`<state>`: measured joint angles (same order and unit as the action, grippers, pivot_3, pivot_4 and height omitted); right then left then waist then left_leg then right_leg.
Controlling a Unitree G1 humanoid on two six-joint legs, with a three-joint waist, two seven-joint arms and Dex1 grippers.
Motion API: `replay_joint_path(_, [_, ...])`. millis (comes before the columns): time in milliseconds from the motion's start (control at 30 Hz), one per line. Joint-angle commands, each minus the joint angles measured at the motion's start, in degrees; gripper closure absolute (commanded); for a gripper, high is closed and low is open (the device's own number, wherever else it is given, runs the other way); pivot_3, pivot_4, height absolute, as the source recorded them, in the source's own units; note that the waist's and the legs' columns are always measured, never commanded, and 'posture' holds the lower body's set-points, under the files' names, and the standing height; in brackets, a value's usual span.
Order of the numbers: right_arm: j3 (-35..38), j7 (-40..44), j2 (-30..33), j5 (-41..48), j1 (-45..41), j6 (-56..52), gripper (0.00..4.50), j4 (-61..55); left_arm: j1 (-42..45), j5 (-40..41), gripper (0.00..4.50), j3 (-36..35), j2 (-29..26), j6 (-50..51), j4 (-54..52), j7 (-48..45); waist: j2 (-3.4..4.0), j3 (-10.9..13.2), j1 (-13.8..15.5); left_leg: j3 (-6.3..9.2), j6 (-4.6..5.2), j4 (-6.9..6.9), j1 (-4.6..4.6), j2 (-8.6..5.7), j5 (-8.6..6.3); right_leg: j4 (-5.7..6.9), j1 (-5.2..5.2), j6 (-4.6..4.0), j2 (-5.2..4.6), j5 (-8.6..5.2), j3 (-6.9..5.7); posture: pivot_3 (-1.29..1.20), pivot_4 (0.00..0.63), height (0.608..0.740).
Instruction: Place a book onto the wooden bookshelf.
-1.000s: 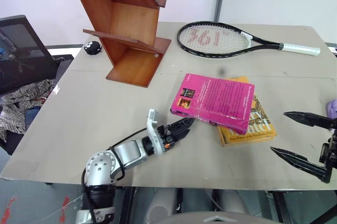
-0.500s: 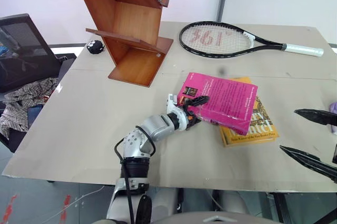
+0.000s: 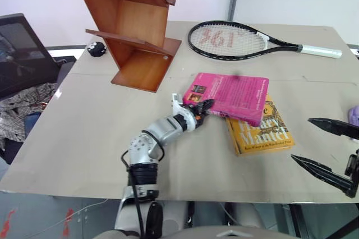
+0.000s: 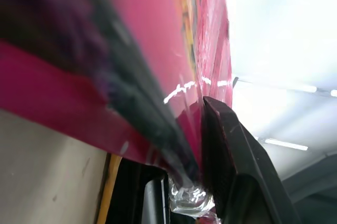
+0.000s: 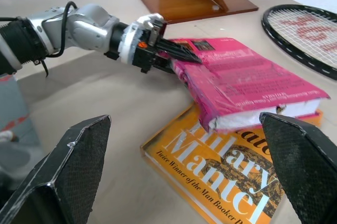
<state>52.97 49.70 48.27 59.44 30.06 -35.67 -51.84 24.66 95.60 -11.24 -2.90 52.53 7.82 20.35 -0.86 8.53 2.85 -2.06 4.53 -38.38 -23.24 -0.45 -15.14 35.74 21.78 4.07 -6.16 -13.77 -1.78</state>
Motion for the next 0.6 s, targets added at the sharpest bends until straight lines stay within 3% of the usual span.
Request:
replay_joint_path(33, [-3.25, -3.35, -1.57, -0.25, -3.25, 2.87, 0.00, 0.21, 7.40, -8.09, 4.10, 1.95, -9.08, 2.18, -12.43, -14.78, -0.04, 0.02, -0.32, 0.02, -0.02, 0.00, -0.07, 0.01, 0.01, 0.00, 0.05, 0.00, 0.03, 0.00, -0.02, 0.00, 0.150, 0.740])
replay_joint_path(67, [-4.30, -4.15, -2.03, -0.26, -4.23, 3.36, 0.00, 0.51, 9.16, -11.67, 4.10, 3.22, -11.69, 1.87, -14.70, -18.20, -0.37, 0.30, -0.40, 0.13, -0.27, -0.04, -0.46, -0.08, 0.17, -0.01, 0.36, 0.00, 0.09, 0.01, -0.14, 0.00, 0.150, 0.740])
replay_joint_path(167, [-8.48, -6.66, -3.77, -1.22, -8.07, 4.89, 0.00, 1.61, 14.57, -24.80, 4.10, 7.66, -19.64, -2.88, -18.73, -31.17, -0.34, 0.35, -0.33, 0.22, -0.38, -0.02, -0.69, -0.31, 0.24, -0.02, 0.53, 0.00, 0.19, -0.01, -0.36, 0.00, 0.150, 0.740])
replay_joint_path(267, [-12.47, -7.78, -4.78, -2.83, -10.99, 6.10, 0.00, 2.55, 18.10, -43.46, 4.10, 16.06, -29.28, -14.34, -22.86, -47.47, -0.25, 0.34, -0.58, 0.19, -0.38, 0.05, -0.65, -0.41, 0.24, -0.25, 0.47, 0.06, 0.18, -0.04, -0.29, 0.00, 0.150, 0.740])
replay_joint_path(333, [-15.00, -8.26, -5.31, -3.82, -12.89, 6.98, 0.00, 3.41, 20.75, -52.74, 4.10, 19.15, -32.66, -21.56, -22.18, -53.46, -0.15, 0.39, -0.64, 0.15, -0.38, 0.12, -0.60, -0.42, 0.24, -0.31, 0.44, 0.10, 0.19, -0.05, -0.29, 0.00, 0.150, 0.740])
replay_joint_path(433, [-18.41, -8.58, -5.89, -6.01, -15.76, 8.26, 0.00, 5.15, 25.69, -75.39, 4.10, 24.99, -37.66, -45.54, -16.70, -60.57, -0.06, 0.62, -0.60, 0.19, -0.39, 0.15, -0.60, -0.37, 0.24, -0.31, 0.47, 0.15, 0.23, -0.08, -0.33, 0.00, 0.150, 0.740])
replay_joint_path(533, [-21.12, -8.57, -6.29, -7.63, -18.01, 9.30, 0.00, 6.34, 31.16, -89.32, 4.10, 26.54, -39.88, -63.29, -8.47, -62.19, 0.03, 0.73, -0.52, 0.19, -0.39, 0.15, -0.61, -0.36, 0.24, -0.27, 0.49, 0.14, 0.21, -0.08, -0.32, 0.00, 0.150, 0.740])
replay_joint_path(600, [-22.61, -8.39, -6.60, -8.51, -19.38, 10.01, 0.00, 7.15, 35.74, -92.86, 4.10, 25.75, -40.25, -70.07, -4.42, -63.80, 0.05, 0.77, -0.49, 0.19, -0.38, 0.15, -0.64, -0.35, 0.23, -0.28, 0.50, 0.14, 0.18, -0.07, -0.33, 0.00, 0.150, 0.740])
